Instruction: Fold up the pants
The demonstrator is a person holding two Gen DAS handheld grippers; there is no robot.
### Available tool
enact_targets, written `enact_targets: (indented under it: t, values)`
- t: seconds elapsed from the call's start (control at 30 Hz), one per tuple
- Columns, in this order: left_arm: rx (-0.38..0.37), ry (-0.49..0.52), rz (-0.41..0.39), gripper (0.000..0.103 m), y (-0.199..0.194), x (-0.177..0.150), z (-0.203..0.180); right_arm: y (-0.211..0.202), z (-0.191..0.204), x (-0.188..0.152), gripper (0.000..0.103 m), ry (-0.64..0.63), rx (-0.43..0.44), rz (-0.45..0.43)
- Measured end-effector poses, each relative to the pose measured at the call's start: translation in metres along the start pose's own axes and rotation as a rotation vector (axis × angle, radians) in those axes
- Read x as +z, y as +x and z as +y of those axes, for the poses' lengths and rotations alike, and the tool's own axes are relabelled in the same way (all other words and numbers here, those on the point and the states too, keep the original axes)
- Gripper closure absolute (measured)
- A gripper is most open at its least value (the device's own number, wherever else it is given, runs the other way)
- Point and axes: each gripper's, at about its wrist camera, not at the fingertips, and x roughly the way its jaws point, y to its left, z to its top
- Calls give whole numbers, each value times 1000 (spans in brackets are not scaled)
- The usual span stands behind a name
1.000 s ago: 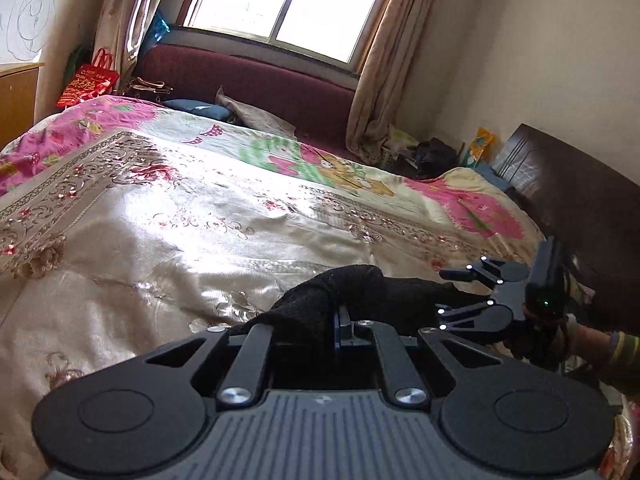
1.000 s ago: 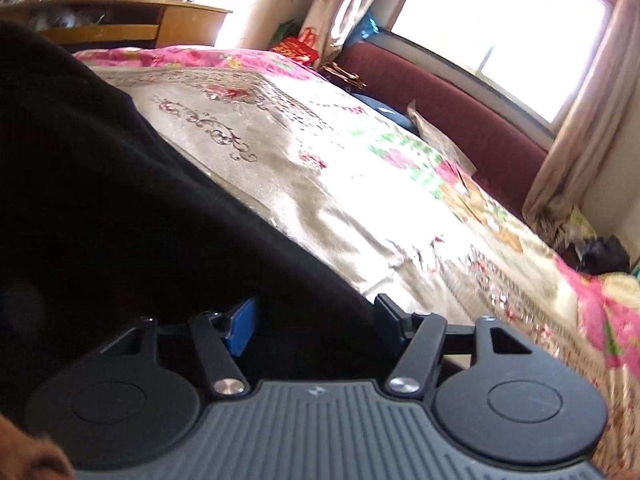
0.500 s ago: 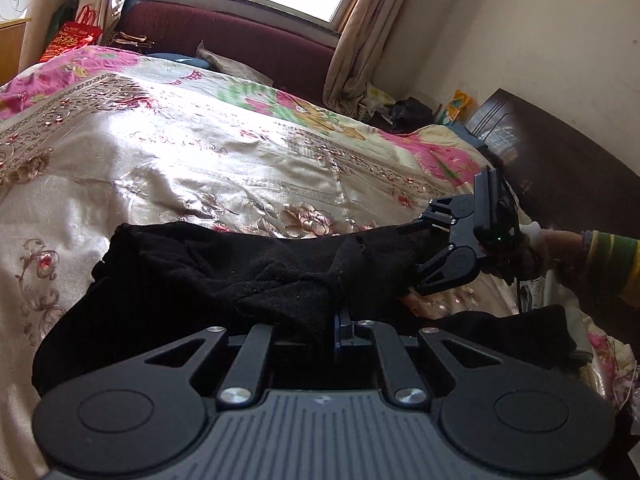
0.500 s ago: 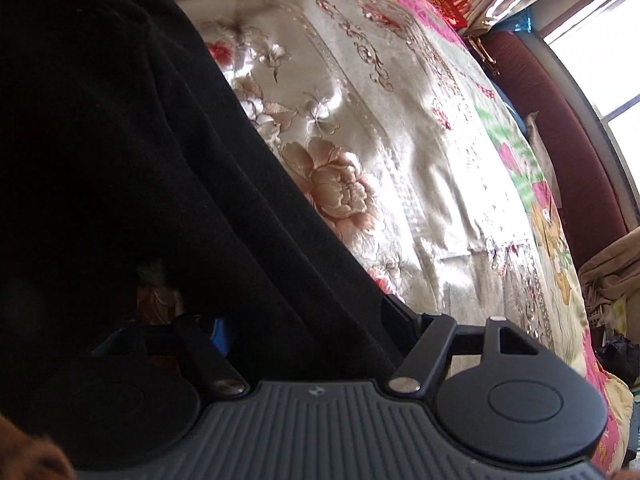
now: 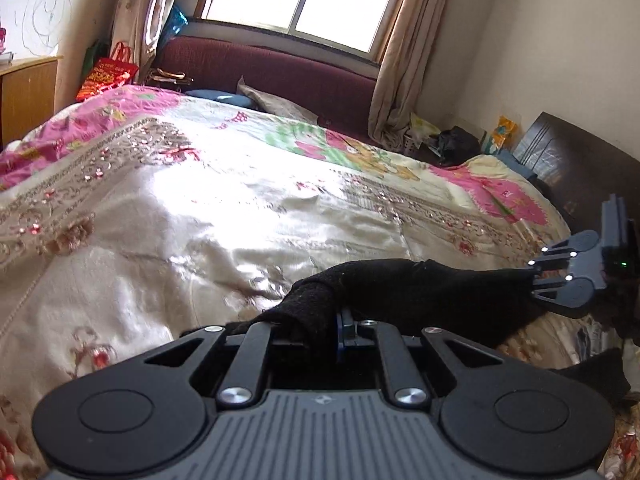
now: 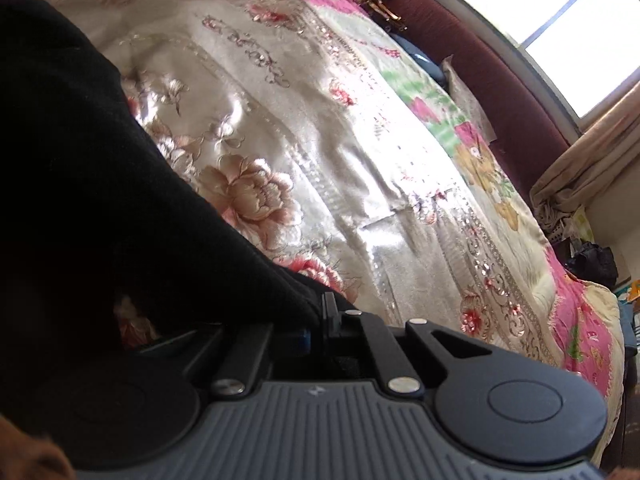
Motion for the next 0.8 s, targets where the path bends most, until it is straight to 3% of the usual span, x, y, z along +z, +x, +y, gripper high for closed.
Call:
enact_targets:
  t: [0.13,0.23,0.37,0.4,0.47,0.53,0.73,0.8]
  values:
    - [19,21,-94,73,-36,9,13,-88,2,4,99,148,7,-122]
    - [63,-17,-66,71,-51,-25,32,-129,49,-14,99,157,61,-165]
    - [157,-118,99,66,-40,-101,65,-99,155,-57,95,148,236,-18]
    - [176,-125,133,66,-37,-118,70,-85,178,-69,92,138,251,27]
    - [147,-147,106,63,-44,-139,74,-71,211,-84,92,86,204,44]
    - [137,-171,76,63,-52,-139,72,-74,222,-82,92,35,147,17]
    - [110,-158,-8,63,-65,-115,70,-90,203,-63,94,70,142,8]
    - [117,-127,-1,57,-73,-120,68,-91,206,-62,94,62,137,17]
